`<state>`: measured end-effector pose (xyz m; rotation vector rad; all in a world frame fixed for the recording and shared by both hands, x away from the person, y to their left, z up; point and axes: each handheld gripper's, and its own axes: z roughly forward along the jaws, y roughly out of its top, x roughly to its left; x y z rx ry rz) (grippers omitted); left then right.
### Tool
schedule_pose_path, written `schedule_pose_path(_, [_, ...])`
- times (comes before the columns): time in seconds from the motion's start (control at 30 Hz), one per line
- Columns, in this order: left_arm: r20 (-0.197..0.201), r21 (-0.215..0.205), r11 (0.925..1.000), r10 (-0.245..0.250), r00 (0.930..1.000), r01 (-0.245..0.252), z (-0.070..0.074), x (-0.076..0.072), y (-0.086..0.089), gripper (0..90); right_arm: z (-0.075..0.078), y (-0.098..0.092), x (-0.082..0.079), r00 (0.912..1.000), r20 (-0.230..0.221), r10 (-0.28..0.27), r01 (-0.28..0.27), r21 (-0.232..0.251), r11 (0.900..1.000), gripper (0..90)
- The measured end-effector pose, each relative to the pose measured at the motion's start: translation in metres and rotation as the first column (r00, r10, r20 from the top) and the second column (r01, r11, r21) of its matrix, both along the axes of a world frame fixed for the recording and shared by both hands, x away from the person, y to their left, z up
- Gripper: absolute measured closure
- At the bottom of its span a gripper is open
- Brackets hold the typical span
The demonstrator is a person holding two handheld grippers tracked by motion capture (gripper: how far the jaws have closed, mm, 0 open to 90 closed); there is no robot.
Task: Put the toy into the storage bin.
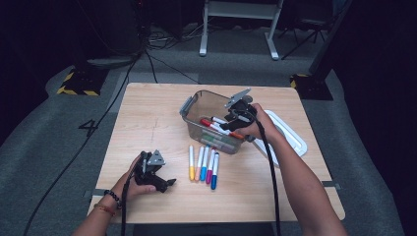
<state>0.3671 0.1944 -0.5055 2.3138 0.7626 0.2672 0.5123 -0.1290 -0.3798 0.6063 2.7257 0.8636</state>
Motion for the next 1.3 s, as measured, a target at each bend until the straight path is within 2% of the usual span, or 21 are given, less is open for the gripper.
schedule_pose_path(0.13, [0.000, -0.001, 1.0000, 0.000, 1.0000, 0.000, 0.000, 0.000, 0.000, 0.6, 0.015, -0.014, -0.010, 0.9967, 0.056, -0.059, 0.054, 0.087, 0.995, 38.9])
schedule_pose_path(0.2, [0.000, 0.000, 1.0000, 0.000, 1.0000, 0.000, 0.000, 0.000, 0.000, 0.6, 0.022, -0.024, -0.017, 0.9937, 0.082, -0.077, 0.065, 0.138, 0.988, 32.6])
schedule_pose_path(0.3, [0.000, 0.000, 1.0000, 0.000, 1.0000, 0.000, 0.000, 0.000, 0.000, 0.6, 0.031, -0.040, -0.029, 0.9857, 0.123, -0.115, 0.091, 0.187, 0.978, 27.5])
schedule_pose_path(0.43, [0.000, -0.001, 1.0000, 0.000, 1.0000, 0.000, 0.000, 0.000, 0.000, 0.6, 0.039, -0.060, -0.048, 0.9740, 0.175, -0.144, 0.106, 0.210, 0.972, 24.7])
schedule_pose_path(0.53, [0.000, 0.000, 1.0000, 0.000, 1.0000, 0.000, 0.000, 0.000, 0.000, 0.6, 0.041, -0.071, -0.060, 0.9670, 0.201, -0.156, 0.112, 0.213, 0.971, 24.4])
schedule_pose_path(0.6, [0.000, -0.001, 1.0000, 0.000, 1.0000, 0.000, 0.000, 0.000, 0.000, 0.6, 0.042, -0.080, -0.071, 0.9544, 0.232, -0.188, 0.138, 0.213, 0.967, 24.4])
schedule_pose_path(0.63, [0.000, -0.001, 1.0000, 0.000, 1.0000, 0.000, 0.000, 0.000, 0.000, 0.6, 0.041, -0.087, -0.077, 0.9501, 0.241, -0.198, 0.144, 0.226, 0.964, 24.4])
schedule_pose_path(0.7, [0.001, -0.001, 1.0000, -0.001, 1.0000, 0.001, 0.000, 0.000, 0.000, 0.6, 0.040, -0.099, -0.087, 0.9474, 0.244, -0.207, 0.145, 0.249, 0.958, 24.3])
schedule_pose_path(0.77, [0.000, -0.001, 1.0000, 0.000, 1.0000, 0.000, 0.000, 0.000, 0.000, 0.6, 0.038, -0.108, -0.097, 0.9395, 0.259, -0.224, 0.158, 0.253, 0.955, 24.1])
schedule_pose_path(0.83, [0.000, 0.000, 1.0000, 0.000, 1.0000, 0.000, 0.000, 0.000, 0.000, 0.6, 0.035, -0.116, -0.106, 0.9336, 0.262, -0.245, 0.173, 0.269, 0.947, 24.4])
schedule_pose_path(0.9, [0.001, 0.000, 1.0000, 0.000, 1.0000, 0.000, 0.000, 0.000, 0.000, 0.6, 0.031, -0.121, -0.115, 0.9248, 0.282, -0.256, 0.182, 0.264, 0.947, 24.8])
schedule_pose_path(0.97, [0.000, -0.001, 1.0000, 0.000, 1.0000, 0.000, 0.000, 0.000, 0.000, 0.6, 0.025, -0.126, -0.122, 0.9297, 0.257, -0.264, 0.185, 0.292, 0.938, 25.1])
schedule_pose_path(1.1, [0.000, -0.001, 1.0000, 0.002, 1.0000, -0.002, 0.000, 0.000, 0.000, 0.6, 0.008, -0.130, -0.133, 0.9326, 0.244, -0.266, 0.191, 0.292, 0.937, 25.3])
schedule_pose_path(1.17, [0.000, -0.001, 1.0000, 0.001, 1.0000, -0.001, 0.000, 0.000, 0.000, 0.6, 0.001, -0.130, -0.137, 0.9292, 0.244, -0.278, 0.202, 0.297, 0.933, 27.1])
schedule_pose_path(1.3, [0.000, -0.001, 1.0000, 0.002, 1.0000, -0.002, 0.000, 0.000, 0.000, 0.6, -0.014, -0.124, -0.144, 0.9363, 0.224, -0.271, 0.195, 0.309, 0.931, 27.2])
